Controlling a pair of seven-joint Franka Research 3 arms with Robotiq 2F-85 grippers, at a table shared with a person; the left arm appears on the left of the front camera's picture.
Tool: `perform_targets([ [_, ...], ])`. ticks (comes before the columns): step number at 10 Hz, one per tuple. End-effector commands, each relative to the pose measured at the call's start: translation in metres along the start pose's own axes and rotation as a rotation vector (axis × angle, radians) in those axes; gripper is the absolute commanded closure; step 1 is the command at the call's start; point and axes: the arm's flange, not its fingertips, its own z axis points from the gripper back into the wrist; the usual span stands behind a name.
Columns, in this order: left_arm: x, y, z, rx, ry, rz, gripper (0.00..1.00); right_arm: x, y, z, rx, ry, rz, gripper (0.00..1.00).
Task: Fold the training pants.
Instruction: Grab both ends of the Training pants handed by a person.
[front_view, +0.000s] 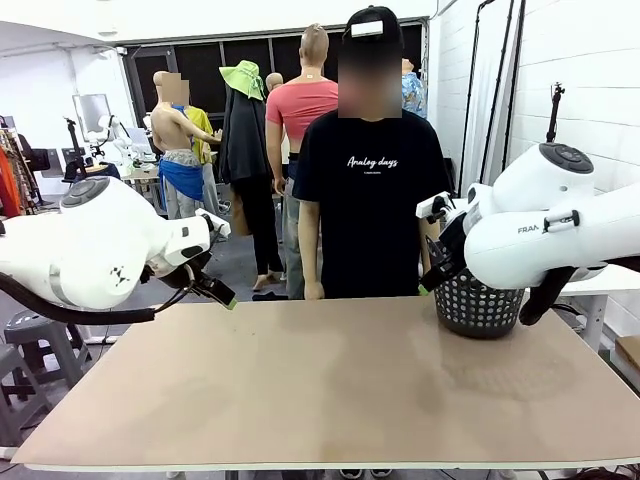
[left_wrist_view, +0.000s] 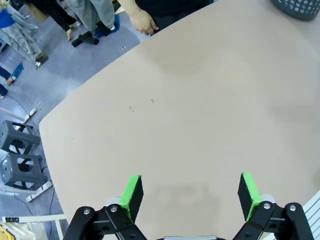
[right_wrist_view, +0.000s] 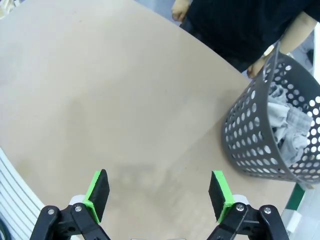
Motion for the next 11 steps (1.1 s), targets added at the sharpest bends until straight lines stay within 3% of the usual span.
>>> perform_targets([
  [1,-0.033,-0.01,0.022,0.005,0.021,0.005,0.0,-0.03,0.003,0.011,0.023,0.008,0.03,0.0],
  [11,-0.038,-0.03,0.058,0.0,-0.001,0.034,0.0,-0.024,0.014,0.045,-0.02,-0.016,0.045,0.0],
])
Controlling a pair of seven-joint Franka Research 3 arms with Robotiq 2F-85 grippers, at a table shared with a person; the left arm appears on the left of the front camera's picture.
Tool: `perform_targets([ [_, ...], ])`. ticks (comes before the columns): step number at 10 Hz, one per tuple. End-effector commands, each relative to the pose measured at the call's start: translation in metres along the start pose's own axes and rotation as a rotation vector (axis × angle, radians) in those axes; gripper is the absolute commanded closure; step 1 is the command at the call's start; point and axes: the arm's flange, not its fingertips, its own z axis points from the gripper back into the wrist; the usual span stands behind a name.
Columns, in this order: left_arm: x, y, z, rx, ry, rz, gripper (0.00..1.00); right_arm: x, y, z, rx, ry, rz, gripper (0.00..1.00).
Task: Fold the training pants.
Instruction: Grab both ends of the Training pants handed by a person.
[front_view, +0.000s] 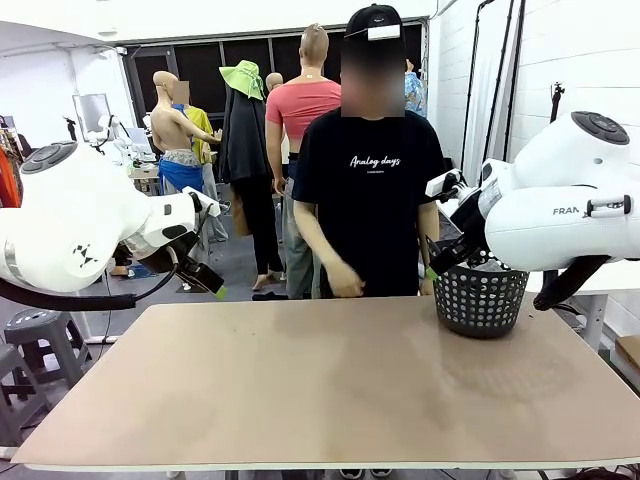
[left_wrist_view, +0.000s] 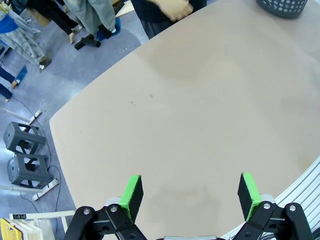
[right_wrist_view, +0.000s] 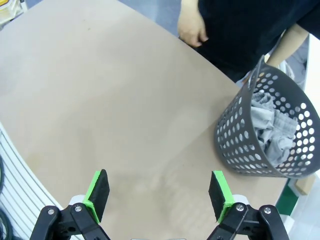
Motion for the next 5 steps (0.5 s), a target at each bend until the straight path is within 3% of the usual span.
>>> perform_targets([
  [1,0.0,0.0003,-0.0005,0.002,0.001,-0.011,0.0,-0.0001,-0.0008,-0.0009,0.002,-0.002,-0.003,0.0],
  [5,0.0,0.0003,-0.0005,0.002,0.001,-0.011,0.0,-0.0001,-0.0008,-0.0009,0.002,-0.002,-0.003,0.0],
])
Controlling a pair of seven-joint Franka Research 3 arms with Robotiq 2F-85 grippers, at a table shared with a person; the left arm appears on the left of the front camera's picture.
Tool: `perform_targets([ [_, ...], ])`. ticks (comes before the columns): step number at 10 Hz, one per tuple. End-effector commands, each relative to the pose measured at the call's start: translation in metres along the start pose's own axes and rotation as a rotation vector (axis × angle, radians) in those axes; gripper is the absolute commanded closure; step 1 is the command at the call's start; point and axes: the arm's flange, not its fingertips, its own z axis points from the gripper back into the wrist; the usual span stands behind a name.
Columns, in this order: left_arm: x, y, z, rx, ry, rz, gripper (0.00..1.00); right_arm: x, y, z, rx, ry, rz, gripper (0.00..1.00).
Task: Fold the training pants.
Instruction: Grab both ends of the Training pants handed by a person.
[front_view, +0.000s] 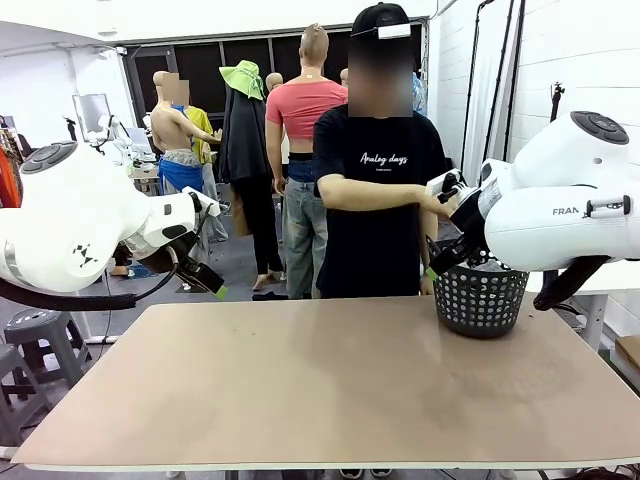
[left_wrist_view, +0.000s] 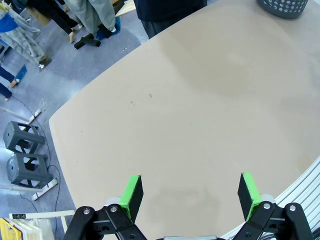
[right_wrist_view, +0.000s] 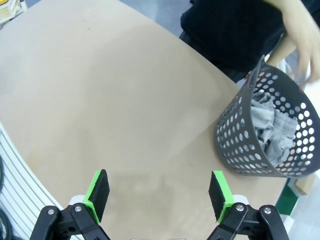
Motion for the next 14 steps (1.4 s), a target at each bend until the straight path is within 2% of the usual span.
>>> perform_targets([
  [1,0.0,0.0003,-0.0003,0.002,0.0,-0.01,0.0,-0.0002,-0.0011,-0.0009,0.003,-0.003,-0.003,0.0],
  [14,0.0,0.0003,-0.0003,0.002,0.0,-0.01,0.0,-0.0002,-0.0011,-0.0009,0.003,-0.003,-0.003,0.0],
])
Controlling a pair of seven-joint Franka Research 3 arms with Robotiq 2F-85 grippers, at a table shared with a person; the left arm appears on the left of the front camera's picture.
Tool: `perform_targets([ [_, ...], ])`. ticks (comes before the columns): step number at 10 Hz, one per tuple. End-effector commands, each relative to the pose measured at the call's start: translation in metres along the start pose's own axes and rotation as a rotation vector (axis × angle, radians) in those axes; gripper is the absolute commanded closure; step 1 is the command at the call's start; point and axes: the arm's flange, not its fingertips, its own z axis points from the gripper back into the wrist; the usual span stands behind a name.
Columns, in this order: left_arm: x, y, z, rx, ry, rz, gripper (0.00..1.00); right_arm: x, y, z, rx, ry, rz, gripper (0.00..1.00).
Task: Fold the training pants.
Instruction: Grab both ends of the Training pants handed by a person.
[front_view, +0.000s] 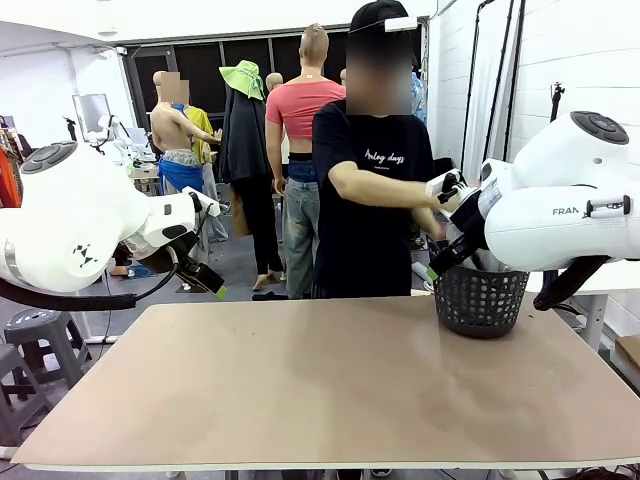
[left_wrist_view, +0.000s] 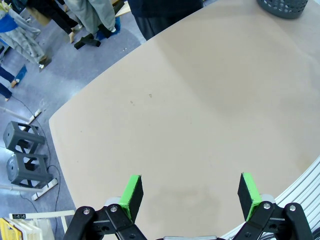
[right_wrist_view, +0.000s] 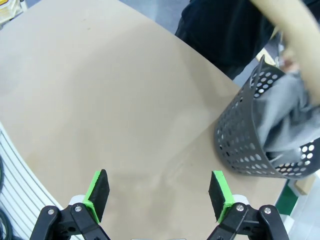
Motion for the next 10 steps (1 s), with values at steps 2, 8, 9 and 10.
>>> perform_targets([
  [2,0.0,0.0004,-0.0003,0.002,0.0,-0.009,0.0,-0.0002,-0.0011,-0.0009,0.003,-0.003,-0.003,0.0],
  [8,0.0,0.0004,-0.0003,0.002,0.0,-0.009,0.0,-0.0002,-0.0011,-0.0009,0.003,-0.003,-0.003,0.0],
  [9,0.0,0.0004,-0.0003,0.002,0.0,-0.009,0.0,-0.0002,-0.0011,-0.0009,0.003,-0.003,-0.003,0.0],
  [10,0.0,0.0004,-0.0003,0.002,0.0,-0.009,0.0,-0.0002,-0.0011,-0.0009,0.003,-0.003,-0.003,0.0],
])
